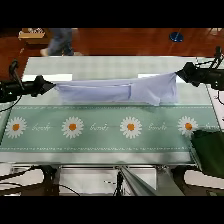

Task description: Fold the shirts.

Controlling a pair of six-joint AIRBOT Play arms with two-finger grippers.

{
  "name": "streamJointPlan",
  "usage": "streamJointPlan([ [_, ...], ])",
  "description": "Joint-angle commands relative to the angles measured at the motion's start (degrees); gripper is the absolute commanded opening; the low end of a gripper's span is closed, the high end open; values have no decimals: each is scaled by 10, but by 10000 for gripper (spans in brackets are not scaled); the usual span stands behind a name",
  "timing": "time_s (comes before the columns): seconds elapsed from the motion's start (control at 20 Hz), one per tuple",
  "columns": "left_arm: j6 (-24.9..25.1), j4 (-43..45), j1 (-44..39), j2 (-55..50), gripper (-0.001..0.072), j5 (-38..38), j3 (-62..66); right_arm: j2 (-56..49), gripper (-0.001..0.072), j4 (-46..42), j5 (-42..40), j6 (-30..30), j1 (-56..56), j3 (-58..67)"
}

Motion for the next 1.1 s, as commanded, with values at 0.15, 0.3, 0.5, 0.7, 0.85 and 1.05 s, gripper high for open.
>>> streamJointPlan([
  [0.15, 1, 0, -37, -96, 22, 13, 69, -69, 24, -4, -6, -2, 1, 24],
  [0.3, 1, 0, -52, -123, 22, 34, 93, -88, 24, -4, -6, -4, 1, 24],
  [0.5, 1, 0, -49, -137, 25, 61, 92, -94, 92, -2, -12, -4, 0, 24],
  [0.7, 1, 0, -27, -136, 343, 32, 102, -85, 405, -2, 23, -25, -11, 32],
  [0.85, -24, 0, 17, -133, 252, -47, 143, -60, 405, -66, 56, -19, -41, 66],
  [1.05, -31, 1, 41, -107, 237, -76, 172, -54, 546, -268, 155, 42, -63, 135],
])
